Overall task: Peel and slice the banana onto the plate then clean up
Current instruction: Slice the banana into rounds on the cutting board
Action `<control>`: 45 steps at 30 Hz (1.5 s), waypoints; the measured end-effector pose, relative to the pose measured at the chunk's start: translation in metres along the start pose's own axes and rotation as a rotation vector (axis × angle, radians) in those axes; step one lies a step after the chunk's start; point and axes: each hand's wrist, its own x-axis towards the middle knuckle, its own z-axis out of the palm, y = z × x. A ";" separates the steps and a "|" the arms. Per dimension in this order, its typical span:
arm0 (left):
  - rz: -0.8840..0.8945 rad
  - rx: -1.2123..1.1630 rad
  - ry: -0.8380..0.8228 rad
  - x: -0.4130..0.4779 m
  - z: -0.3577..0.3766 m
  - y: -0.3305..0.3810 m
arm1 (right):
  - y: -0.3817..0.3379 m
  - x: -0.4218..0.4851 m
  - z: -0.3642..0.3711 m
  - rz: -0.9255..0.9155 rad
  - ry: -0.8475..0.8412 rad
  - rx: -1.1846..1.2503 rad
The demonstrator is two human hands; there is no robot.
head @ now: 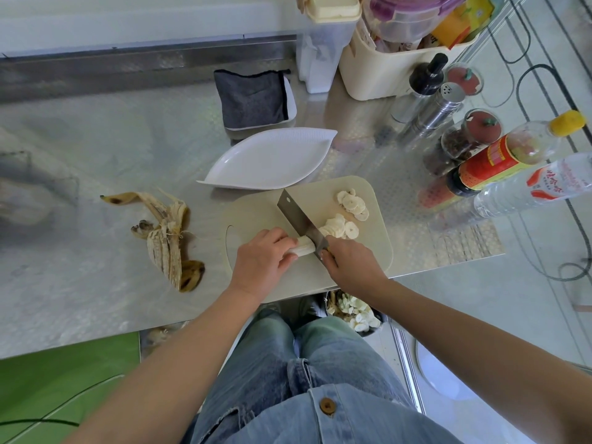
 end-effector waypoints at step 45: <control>-0.021 -0.010 -0.007 0.000 0.000 0.001 | -0.001 -0.010 -0.020 -0.001 0.054 0.041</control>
